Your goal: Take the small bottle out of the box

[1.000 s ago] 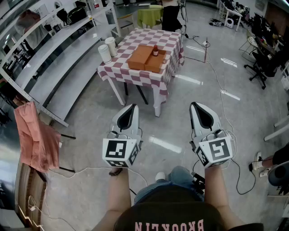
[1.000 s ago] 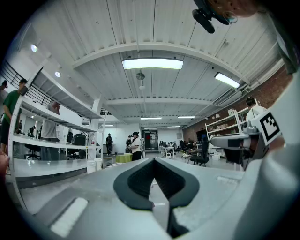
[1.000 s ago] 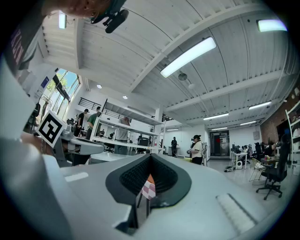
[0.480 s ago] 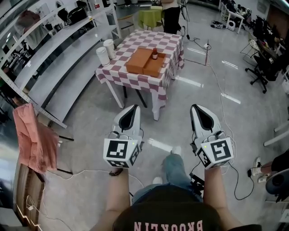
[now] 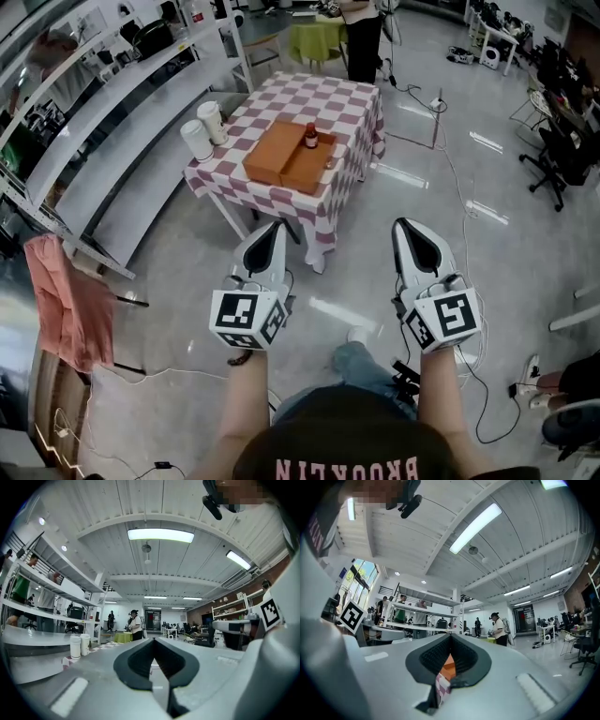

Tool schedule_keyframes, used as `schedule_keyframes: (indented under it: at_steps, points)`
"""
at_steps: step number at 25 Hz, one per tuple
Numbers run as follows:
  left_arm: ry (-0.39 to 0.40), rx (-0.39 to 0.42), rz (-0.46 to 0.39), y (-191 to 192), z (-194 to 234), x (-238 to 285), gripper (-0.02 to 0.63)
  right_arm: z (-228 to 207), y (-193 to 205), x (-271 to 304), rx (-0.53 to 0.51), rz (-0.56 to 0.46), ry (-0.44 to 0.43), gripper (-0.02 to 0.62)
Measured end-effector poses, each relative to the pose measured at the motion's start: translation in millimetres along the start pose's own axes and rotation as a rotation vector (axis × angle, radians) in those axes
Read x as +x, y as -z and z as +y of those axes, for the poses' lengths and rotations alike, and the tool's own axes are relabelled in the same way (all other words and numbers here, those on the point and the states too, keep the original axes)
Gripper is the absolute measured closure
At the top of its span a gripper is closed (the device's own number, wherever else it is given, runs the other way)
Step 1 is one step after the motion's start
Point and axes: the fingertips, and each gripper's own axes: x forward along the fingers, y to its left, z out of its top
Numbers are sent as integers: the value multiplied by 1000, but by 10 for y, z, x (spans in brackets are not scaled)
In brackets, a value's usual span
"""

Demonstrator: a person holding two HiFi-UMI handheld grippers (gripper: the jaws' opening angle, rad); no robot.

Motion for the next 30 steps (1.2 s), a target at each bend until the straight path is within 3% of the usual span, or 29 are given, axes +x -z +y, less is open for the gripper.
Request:
schedule_keyframes:
  at_steps: [10,21,30]
  points:
    - [-117,52,19,-68,180,1211,607,-870,79,1014,5,6,-127,595]
    - [-193,54,51,76,394,1794,607,-1180,352,1581,6,40,-211,595]
    - [-260,80,63,200,878,2305,607,-1422,668,2347,19,66,-260,595]
